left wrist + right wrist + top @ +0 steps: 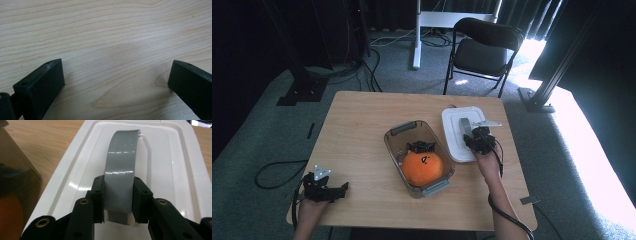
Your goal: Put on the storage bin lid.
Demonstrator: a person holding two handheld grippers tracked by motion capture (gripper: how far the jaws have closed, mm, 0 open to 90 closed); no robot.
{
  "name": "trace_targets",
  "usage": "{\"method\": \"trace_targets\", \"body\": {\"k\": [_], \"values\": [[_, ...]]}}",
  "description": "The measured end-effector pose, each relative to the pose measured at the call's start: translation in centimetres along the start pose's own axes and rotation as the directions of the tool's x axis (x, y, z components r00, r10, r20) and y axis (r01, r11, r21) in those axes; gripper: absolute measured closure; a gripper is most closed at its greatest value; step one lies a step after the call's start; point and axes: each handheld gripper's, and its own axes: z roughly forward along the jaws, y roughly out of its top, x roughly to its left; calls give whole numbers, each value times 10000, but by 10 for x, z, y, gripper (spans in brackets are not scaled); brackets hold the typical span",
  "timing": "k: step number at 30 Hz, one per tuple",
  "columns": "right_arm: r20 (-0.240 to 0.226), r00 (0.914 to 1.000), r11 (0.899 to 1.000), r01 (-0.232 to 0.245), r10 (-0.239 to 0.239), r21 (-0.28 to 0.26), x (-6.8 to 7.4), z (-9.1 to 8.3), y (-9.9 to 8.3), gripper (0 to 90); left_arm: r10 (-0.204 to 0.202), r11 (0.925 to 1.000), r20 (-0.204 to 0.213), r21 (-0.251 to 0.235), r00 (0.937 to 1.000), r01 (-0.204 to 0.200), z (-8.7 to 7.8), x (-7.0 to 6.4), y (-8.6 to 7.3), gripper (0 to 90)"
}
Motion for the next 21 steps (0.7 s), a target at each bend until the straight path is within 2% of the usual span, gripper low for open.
{"method": "trace_targets", "body": {"k": [11, 21], "values": [[-151, 9999, 9993, 29, -34, -370, 1, -27, 10, 672, 2, 10000, -1, 2, 10000, -2, 0, 0, 0, 9], [-394, 9987, 9961, 294, -328, -836, 8, -49, 21, 673, -4, 10000, -3, 0, 10000, 4, 0, 0, 0, 9]]}}
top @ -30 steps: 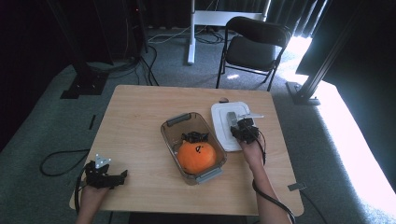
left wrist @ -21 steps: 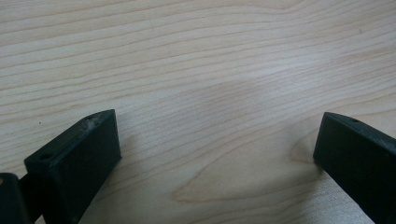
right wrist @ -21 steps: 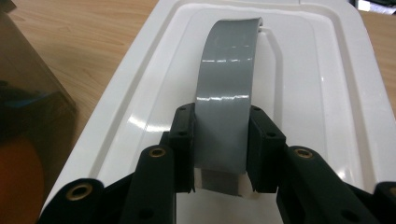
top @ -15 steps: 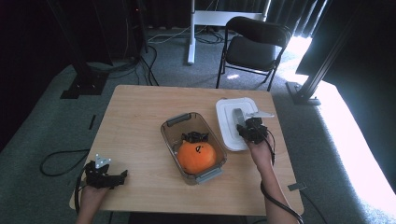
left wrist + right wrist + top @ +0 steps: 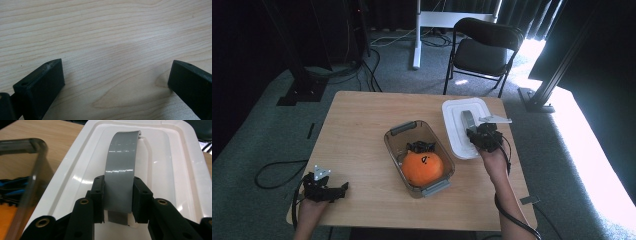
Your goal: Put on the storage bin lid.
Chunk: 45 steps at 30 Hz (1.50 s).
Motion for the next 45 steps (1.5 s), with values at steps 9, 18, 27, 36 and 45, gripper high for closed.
{"method": "trace_targets", "body": {"k": [9, 18, 27, 36, 45], "values": [[-679, 9972, 9984, 294, -327, -485, 20, -18, 11, 673, 22, 10000, -4, 2, 10000, -22, 0, 0, 0, 9], [-1413, 9863, 9949, 759, -846, -659, 46, -24, 14, 673, 8, 10000, -7, -6, 10000, -8, 0, 0, 0, 9], [-2137, 9688, 9909, 1125, -1258, -735, 72, -24, 13, 673, 3, 10000, -4, -9, 10000, -3, 0, 0, 0, 9], [-2885, 9460, 9885, 1315, -1477, -748, 96, -24, 10, 673, -24, 10000, -2, -22, 10000, 24, 0, 0, 0, 9], [-3348, 9271, 9857, 1589, -1684, -559, 115, -17, 2, 673, 0, 10000, 7, 11, 10000, 0, 0, 0, 0, 9]]}}
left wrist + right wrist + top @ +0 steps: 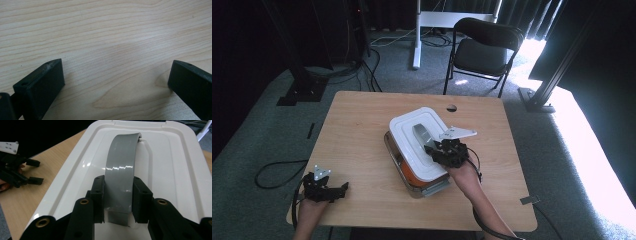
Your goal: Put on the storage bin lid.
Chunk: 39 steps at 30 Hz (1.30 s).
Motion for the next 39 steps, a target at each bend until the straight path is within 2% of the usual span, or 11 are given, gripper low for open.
{"method": "trace_targets", "body": {"k": [10, 17, 29, 34, 39], "values": [[-351, 9993, 9996, 133, -123, 266, 10, 11, -9, 673, -4, 10000, -2, -7, 10000, 4, 0, 0, 0, 9], [-539, 9985, 9988, 42, -16, 491, 17, 18, -16, 673, -6, 10000, -3, -15, 10000, 6, 0, 0, 0, 9], [-305, 9993, 9983, 218, -202, 549, 23, 23, -15, 674, -5, 10000, -4, -13, 10000, 5, 0, 0, 0, 9], [-259, 9996, 9982, 115, -100, 596, 23, 24, -15, 674, -2, 10000, -2, -11, 10000, 2, 0, 0, 0, 9], [-395, 9992, 9978, 108, -83, 651, 26, 21, -17, 674, 5, 10000, -3, -10, 10000, -5, 0, 0, 0, 9]]}}
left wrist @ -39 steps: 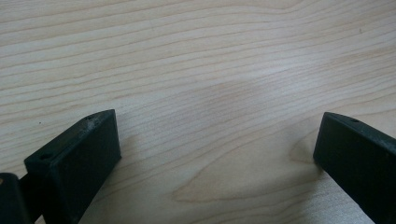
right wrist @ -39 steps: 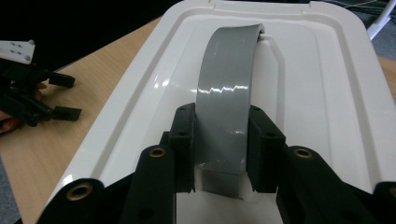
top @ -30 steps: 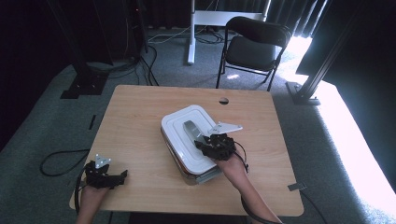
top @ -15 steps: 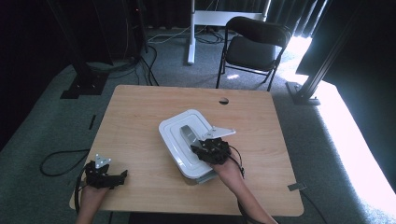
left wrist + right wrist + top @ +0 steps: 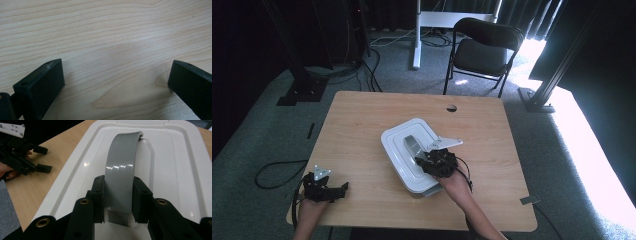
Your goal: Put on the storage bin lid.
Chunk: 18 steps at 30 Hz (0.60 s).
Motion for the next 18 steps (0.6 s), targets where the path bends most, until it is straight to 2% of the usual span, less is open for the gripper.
{"method": "trace_targets", "body": {"k": [6, 11, 13, 18], "values": [[64, 9999, 9999, -134, 134, 24, -4, 2, -1, 675, -11, 10000, -1, -8, 10000, 11, 0, 0, 0, 9], [106, 9999, 10000, -5, 4, 59, -4, 5, -1, 676, -15, 10000, -2, -9, 10000, 15, 0, 0, 0, 9], [-28, 9999, 9999, -166, 166, 25, -6, 4, -2, 676, -13, 10000, -1, -10, 10000, 13, 0, 0, 0, 9], [-113, 9998, 9999, -148, 148, -5, -7, 4, -3, 675, -15, 10000, -1, -9, 10000, 15, 0, 0, 0, 9]]}}
